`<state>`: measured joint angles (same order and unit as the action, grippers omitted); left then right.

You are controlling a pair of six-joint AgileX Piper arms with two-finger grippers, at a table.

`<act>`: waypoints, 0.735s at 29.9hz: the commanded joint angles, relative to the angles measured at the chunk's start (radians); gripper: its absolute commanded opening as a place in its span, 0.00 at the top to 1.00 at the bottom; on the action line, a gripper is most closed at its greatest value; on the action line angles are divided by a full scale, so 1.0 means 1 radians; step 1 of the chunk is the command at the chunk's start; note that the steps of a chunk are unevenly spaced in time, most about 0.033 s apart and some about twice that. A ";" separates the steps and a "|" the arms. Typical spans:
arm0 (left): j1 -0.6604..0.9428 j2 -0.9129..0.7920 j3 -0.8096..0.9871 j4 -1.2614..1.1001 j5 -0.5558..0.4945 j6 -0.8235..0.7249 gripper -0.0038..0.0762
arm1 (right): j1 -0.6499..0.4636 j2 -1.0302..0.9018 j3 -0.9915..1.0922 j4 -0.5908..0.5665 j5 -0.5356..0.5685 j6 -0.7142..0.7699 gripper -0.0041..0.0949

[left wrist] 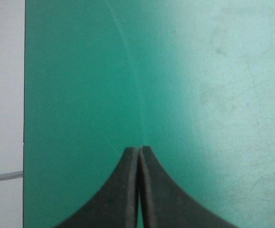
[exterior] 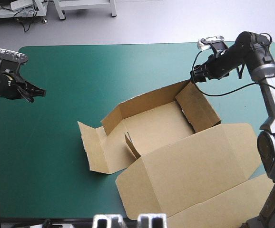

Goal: Fold the box

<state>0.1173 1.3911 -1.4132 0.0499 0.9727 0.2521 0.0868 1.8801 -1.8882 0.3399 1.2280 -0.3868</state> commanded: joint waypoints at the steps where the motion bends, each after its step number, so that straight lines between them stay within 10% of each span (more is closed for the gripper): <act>1: 0.002 -0.031 -0.027 -0.017 -0.052 0.023 0.96 | 0.033 -0.089 -0.008 -0.083 0.021 0.026 0.30; 14: 0.002 -0.031 -0.027 -0.021 -0.043 0.020 0.96 | 0.106 -0.087 0.286 -0.230 0.021 0.040 0.31; 22: 0.002 -0.029 -0.027 -0.090 -0.045 0.018 0.96 | 0.106 -0.056 0.322 -0.214 0.015 0.044 0.57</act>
<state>0.1173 1.3914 -1.4122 0.0000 0.9763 0.2766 0.1951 1.8537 -1.5476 0.1096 1.2293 -0.3429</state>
